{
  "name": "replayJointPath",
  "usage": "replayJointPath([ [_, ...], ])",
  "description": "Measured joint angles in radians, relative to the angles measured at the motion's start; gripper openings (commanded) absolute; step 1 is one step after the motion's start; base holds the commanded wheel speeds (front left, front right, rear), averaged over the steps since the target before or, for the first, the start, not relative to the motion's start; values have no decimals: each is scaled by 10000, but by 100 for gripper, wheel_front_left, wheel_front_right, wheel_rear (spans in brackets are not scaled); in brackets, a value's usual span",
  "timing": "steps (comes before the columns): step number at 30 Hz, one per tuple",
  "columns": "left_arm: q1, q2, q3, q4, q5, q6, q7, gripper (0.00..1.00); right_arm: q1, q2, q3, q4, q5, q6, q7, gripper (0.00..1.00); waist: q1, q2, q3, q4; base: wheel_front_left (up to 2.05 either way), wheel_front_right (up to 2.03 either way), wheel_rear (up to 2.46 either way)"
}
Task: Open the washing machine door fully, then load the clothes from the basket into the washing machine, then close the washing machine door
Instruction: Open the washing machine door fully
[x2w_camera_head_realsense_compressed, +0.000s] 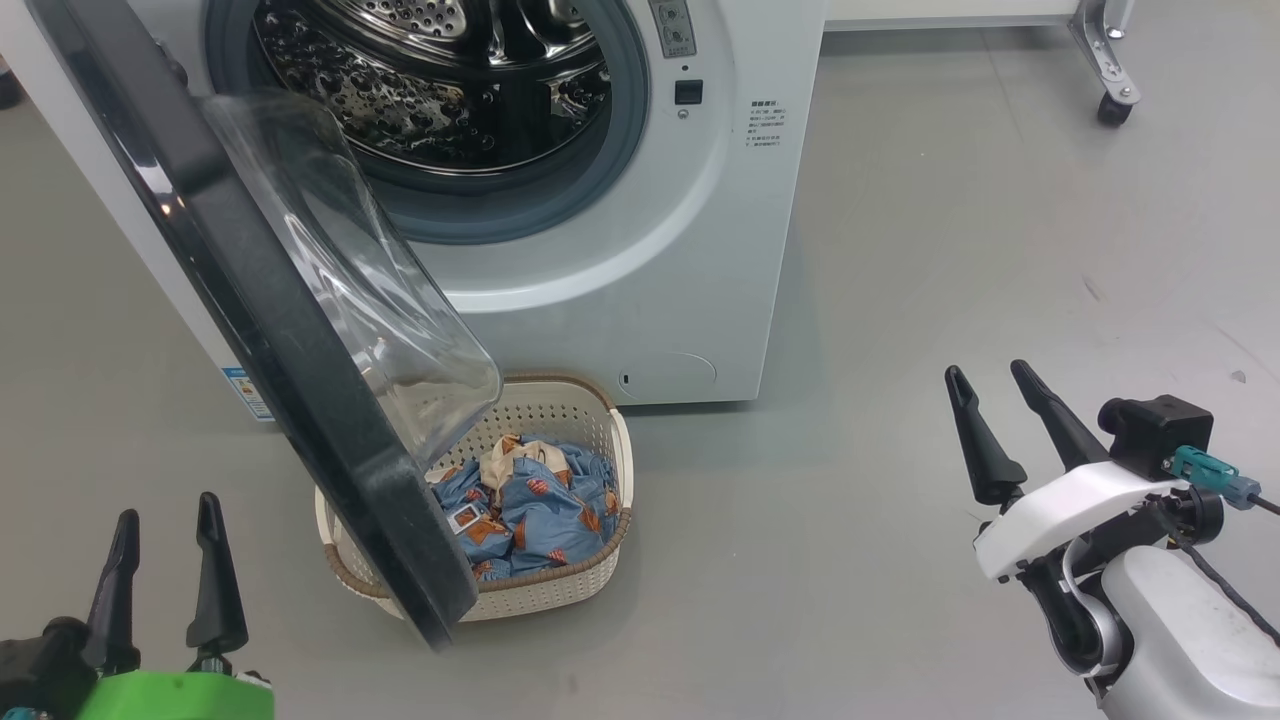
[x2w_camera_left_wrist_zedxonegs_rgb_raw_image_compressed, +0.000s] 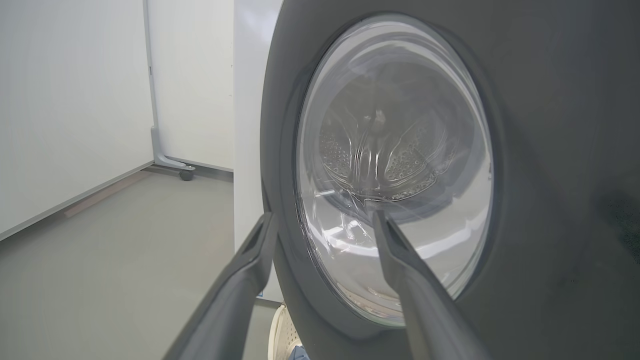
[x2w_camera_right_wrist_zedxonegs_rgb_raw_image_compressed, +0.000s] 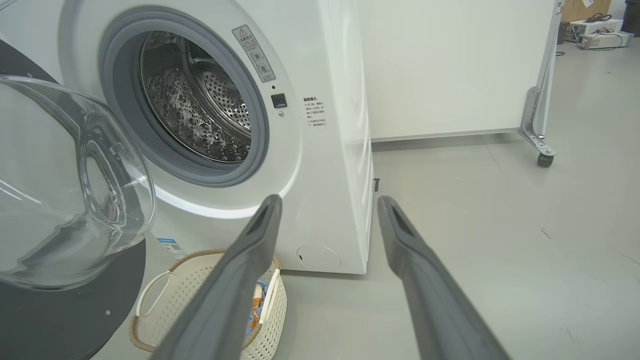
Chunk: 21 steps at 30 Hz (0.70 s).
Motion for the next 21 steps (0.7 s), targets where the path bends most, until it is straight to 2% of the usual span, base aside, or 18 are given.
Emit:
replayJointPath([
  [10, 0, 4, -10, -4, 0, 0, 0, 100, 0, 144, -226, 82, -146, 6, -2, 100, 0, 0, 7, 6, 0, 0, 0],
  [11, -1, 4, -12, -4, -2, 0, 0, 97, 0, 163, -253, 92, -194, 12, -2, 100, 0, 0, 7, 6, 0, 0, 0],
  [12, -1, 4, -15, -4, 0, 0, 0, 89, 0, 184, -268, 104, -221, 13, -2, 100, 0, 0, 7, 6, 0, 0, 0],
  [14, -1, 4, -35, -4, -2, 0, 0, 43, 0, 230, -301, 113, -272, 15, -2, 100, 0, 0, 6, 6, 0, 0, 0],
  [15, -1, 4, -48, -4, 0, 0, 0, 12, 0, 255, -328, 117, -272, 17, -2, 100, 0, 0, 6, 6, 0, 0, 0],
  [16, -1, 2, -52, -4, -2, 0, 0, 0, 0, 274, -357, 121, -274, 17, -2, 100, 0, 0, 5, 7, 0, 0, 0],
  [21, -2, 2, -50, -21, -15, 0, 0, 0, 0, 322, -458, 144, -362, 36, -2, 100, 0, 0, -2, 19, 0, 0, 0],
])
